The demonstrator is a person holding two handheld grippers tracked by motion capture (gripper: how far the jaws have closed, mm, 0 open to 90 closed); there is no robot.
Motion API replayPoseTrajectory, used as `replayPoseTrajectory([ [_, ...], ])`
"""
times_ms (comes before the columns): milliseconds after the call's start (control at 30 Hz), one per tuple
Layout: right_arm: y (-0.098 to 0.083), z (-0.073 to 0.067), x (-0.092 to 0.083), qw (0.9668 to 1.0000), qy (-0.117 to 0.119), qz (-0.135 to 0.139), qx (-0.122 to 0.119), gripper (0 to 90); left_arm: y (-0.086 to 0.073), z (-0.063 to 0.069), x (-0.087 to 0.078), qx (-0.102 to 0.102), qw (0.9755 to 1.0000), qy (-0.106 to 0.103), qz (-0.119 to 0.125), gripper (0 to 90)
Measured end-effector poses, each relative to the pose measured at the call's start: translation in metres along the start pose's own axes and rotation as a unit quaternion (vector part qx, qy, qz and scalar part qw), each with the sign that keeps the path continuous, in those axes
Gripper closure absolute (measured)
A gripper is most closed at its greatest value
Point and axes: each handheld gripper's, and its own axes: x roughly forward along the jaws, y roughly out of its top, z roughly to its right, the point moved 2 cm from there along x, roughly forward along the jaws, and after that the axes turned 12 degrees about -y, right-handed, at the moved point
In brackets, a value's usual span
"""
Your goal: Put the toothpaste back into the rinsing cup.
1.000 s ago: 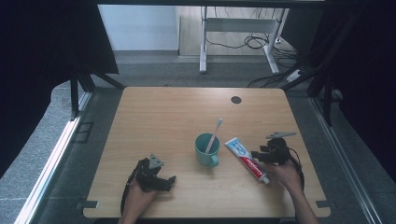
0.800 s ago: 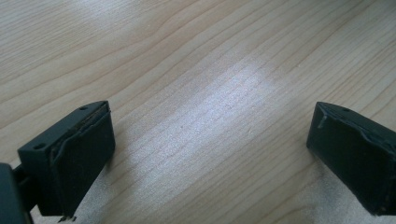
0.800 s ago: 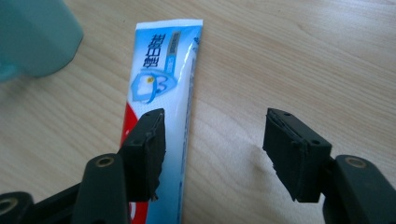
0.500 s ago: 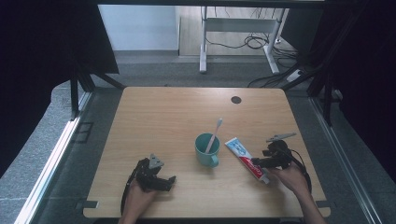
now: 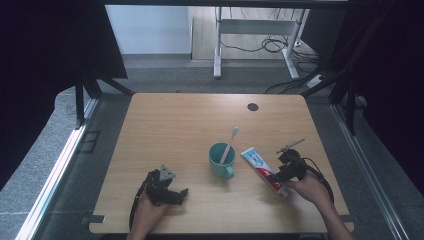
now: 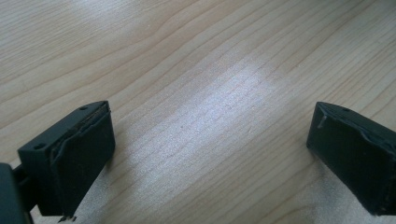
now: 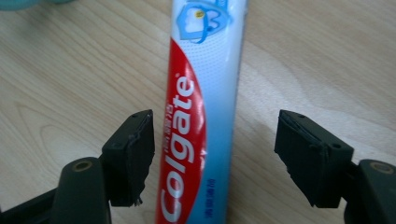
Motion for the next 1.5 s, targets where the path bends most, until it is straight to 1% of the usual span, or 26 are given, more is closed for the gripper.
replayPoseTrajectory([
  [133, 0.006, -0.004, 0.004, 0.9995, 0.009, -0.029, -0.008, 24.6, 0.0, 0.0, 0.0, 0.0, 1.0, 0.0, 0.0, 0.9],
  [233, 0.01, -0.007, 0.008, 0.9983, 0.004, -0.055, -0.018, 24.9, 0.0, 0.0, 0.0, 0.0, 1.0, 0.0, 0.0, 0.9],
  [267, 0.014, -0.008, 0.01, 0.9971, 0.0, -0.071, -0.027, 26.9, 0.0, 0.0, 0.0, 0.0, 1.0, 0.0, 0.0, 0.9],
  [333, 0.015, -0.008, 0.01, 0.9967, -0.001, -0.075, -0.031, 27.6, 0.0, 0.0, 0.0, 0.0, 1.0, 0.0, 0.0, 0.9],
  [367, 0.019, -0.009, 0.012, 0.9952, -0.007, -0.09, -0.039, 29.8, 0.0, 0.0, 0.0, 0.0, 1.0, 0.0, 0.0, 0.9],
  [400, 0.019, -0.009, 0.012, 0.9952, -0.007, -0.09, -0.039, 29.8, 0.0, 0.0, 0.0, 0.0, 1.0, 0.0, 0.0, 0.9],
  [467, 0.022, -0.01, 0.014, 0.9927, -0.012, -0.109, -0.05, 31.0, 0.0, 0.0, 0.0, 0.0, 1.0, 0.0, 0.0, 0.9],
  [533, 0.026, -0.012, 0.015, 0.9911, -0.02, -0.119, -0.055, 32.2, 0.0, 0.0, 0.0, 0.0, 1.0, 0.0, 0.0, 0.9],
  [633, 0.032, -0.013, 0.017, 0.9892, -0.028, -0.13, -0.06, 32.7, 0.0, 0.0, 0.0, 0.0, 1.0, 0.0, 0.0, 0.9],
  [700, 0.035, -0.014, 0.018, 0.9877, -0.032, -0.137, -0.068, 32.7, 0.0, 0.0, 0.0, 0.0, 1.0, 0.0, 0.0, 0.9],
  [733, 0.037, -0.015, 0.019, 0.9875, -0.034, -0.138, -0.068, 32.7, 0.0, 0.0, 0.0, 0.0, 1.0, 0.0, 0.0, 0.9],
  [800, 0.041, -0.017, 0.021, 0.9864, -0.034, -0.146, -0.067, 32.7, 0.0, 0.0, 0.0, 0.0, 1.0, 0.0, 0.0, 0.9],
  [833, 0.044, -0.018, 0.023, 0.9845, -0.037, -0.156, -0.072, 33.5, 0.0, 0.0, 0.0, 0.0, 1.0, 0.0, 0.0, 0.9],
  [900, 0.045, -0.018, 0.024, 0.9841, -0.037, -0.158, -0.072, 34.1, 0.0, 0.0, 0.0, 0.0, 1.0, 0.0, 0.0, 0.9],
  [933, 0.047, -0.019, 0.025, 0.9829, -0.038, -0.164, -0.074, 34.8, 0.0, 0.0, 0.0, 0.0, 1.0, 0.0, 0.0, 0.9],
  [1000, 0.048, -0.02, 0.028, 0.9824, -0.035, -0.17, -0.069, 36.3, 0.0, 0.0, 0.0, 0.0, 1.0, 0.0, 0.0, 0.9],
  [1033, 0.049, -0.019, 0.029, 0.9814, -0.035, -0.174, -0.073, 37.2, 0.0, 0.0, 0.0, 0.0, 1.0, 0.0, 0.0, 0.9],
  [1067, 0.049, -0.019, 0.03, 0.9816, -0.034, -0.175, -0.069, 38.8, 0.0, 0.0, 0.0, 0.0, 1.0, 0.0, 0.0, 0.9],
  [1100, 0.05, -0.019, 0.031, 0.9808, -0.034, -0.178, -0.071, 39.9, 0.0, 0.0, 0.0, 0.0, 1.0, 0.0, 0.0, 0.9],
  [1167, 0.051, -0.02, 0.032, 0.9807, -0.035, -0.18, -0.068, 41.9, 0.0, 0.0, 0.0, 0.0, 1.0, 0.0, 0.0, 0.9],
  [1233, 0.052, -0.02, 0.033, 0.9798, -0.036, -0.183, -0.071, 44.6, 0.0, 0.0, 0.0, 0.0, 1.0, 0.0, 0.0, 0.9],
  [1267, 0.052, -0.02, 0.034, 0.9799, -0.033, -0.185, -0.068, 45.4, 0.0, 0.0, 0.0, 0.0, 1.0, 0.0, 0.0, 0.9],
  [1300, 0.053, -0.021, 0.034, 0.9788, -0.037, -0.191, -0.066, 46.3, 0.0, 0.0, 0.0, 0.0, 1.0, 0.0, 0.0, 0.9],
  [1433, 0.054, -0.022, 0.035, 0.9783, -0.04, -0.192, -0.067, 46.9, 0.0, 0.0, 0.0, 0.0, 1.0, 0.0, 0.0, 0.9],
  [1467, 0.054, -0.023, 0.035, 0.9774, -0.044, -0.195, -0.067, 47.9, 0.0, 0.0, 0.0, 0.0, 1.0, 0.0, 0.0, 0.9],
  [1500, 0.054, -0.024, 0.035, 0.9773, -0.045, -0.197, -0.066, 48.7, 0.0, 0.0, 0.0, 0.0, 1.0, 0.0, 0.0, 0.9],
])
